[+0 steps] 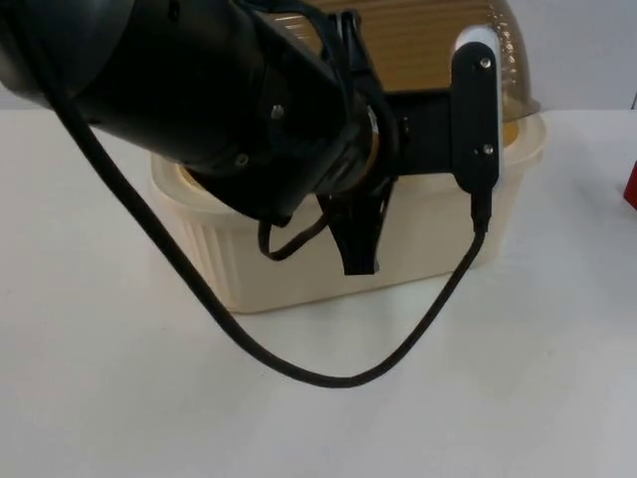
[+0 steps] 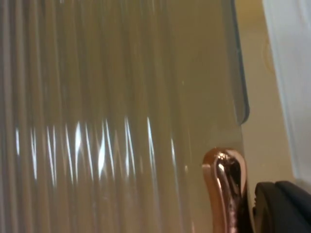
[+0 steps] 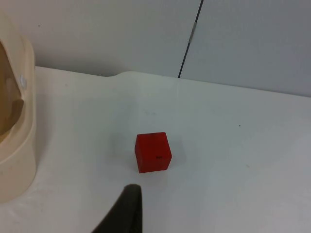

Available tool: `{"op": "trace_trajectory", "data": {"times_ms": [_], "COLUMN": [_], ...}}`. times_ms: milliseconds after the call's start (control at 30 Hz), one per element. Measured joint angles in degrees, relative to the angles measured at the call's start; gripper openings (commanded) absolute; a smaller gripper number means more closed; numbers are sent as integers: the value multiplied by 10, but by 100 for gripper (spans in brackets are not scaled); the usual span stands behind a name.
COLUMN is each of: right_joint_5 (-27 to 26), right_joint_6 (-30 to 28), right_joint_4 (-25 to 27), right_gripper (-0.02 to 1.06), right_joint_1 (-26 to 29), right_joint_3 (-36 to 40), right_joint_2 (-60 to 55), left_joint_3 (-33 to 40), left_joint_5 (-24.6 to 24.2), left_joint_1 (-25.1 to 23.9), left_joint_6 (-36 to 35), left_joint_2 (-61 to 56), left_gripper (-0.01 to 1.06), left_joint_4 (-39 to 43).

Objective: Open the box lid with the left hand, place the block into the box with the right hand, then close the box lid with the left hand.

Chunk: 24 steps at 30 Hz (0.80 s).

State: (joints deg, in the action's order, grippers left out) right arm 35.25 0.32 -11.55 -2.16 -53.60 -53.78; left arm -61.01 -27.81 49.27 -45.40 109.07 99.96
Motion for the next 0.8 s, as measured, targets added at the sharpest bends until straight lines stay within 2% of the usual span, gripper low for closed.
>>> {"op": "trace_trajectory", "data": {"times_ms": [367,600,800], "right_joint_5": [0,0,0], "right_joint_6": [0,0,0], "right_joint_4": [0,0,0], "right_gripper": [105,105,105], "right_joint_1": [0,0,0], "right_joint_3": [0,0,0], "right_joint_2": [0,0,0], "left_joint_3": [-29,-80,-106], "left_joint_5": [20,-11,-5], "left_joint_1": [-39,-56,-71], "left_joint_6": [3,4,4], "left_joint_2": [1,1,1], "left_gripper": [0,0,0], "left_joint_4": [3,6,4]}}
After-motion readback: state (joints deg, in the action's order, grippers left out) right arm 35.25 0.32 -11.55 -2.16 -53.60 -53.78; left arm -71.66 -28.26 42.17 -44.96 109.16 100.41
